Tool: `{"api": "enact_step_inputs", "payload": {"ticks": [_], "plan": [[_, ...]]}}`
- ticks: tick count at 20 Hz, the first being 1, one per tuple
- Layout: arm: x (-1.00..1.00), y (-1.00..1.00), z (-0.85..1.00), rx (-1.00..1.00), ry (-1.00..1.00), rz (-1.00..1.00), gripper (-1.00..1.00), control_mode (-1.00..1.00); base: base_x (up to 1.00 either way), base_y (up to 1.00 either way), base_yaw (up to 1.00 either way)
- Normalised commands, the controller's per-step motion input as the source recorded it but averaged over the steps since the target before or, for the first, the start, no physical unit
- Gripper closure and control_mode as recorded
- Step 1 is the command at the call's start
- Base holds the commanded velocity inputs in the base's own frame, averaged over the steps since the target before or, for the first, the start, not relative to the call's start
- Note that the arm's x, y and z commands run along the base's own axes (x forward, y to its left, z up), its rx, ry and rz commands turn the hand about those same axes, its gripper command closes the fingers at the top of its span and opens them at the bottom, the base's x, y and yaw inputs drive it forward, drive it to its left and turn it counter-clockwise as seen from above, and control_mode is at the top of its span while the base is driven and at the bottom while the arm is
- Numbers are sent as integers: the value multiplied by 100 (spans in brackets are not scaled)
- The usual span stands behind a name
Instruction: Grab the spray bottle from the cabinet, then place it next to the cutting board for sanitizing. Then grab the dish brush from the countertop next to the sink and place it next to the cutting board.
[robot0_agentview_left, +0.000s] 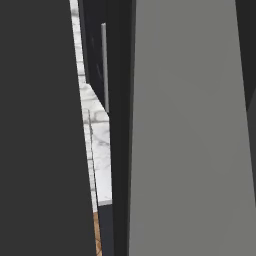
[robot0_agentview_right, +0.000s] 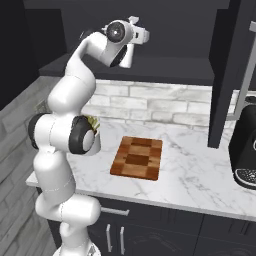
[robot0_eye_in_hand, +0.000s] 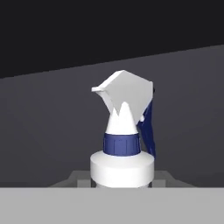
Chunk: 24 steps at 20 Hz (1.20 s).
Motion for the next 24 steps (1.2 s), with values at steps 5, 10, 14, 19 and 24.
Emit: {"api": "enact_step_inputs", "payload": {"ticks": [5, 10, 14, 19, 24], "plan": [[-46, -12, 0, 20, 0, 0, 100, -100, 0, 0, 0], [-100, -12, -5, 17, -6, 0, 100, -100, 0, 0, 0], [-100, -10, -19, 13, -12, -1, 100, -100, 0, 0, 0], [-100, -7, -5, 9, -11, -3, 100, -100, 0, 0, 0], [-100, -1, -1, -3, 0, 0, 100, -100, 0, 0, 0]]}}
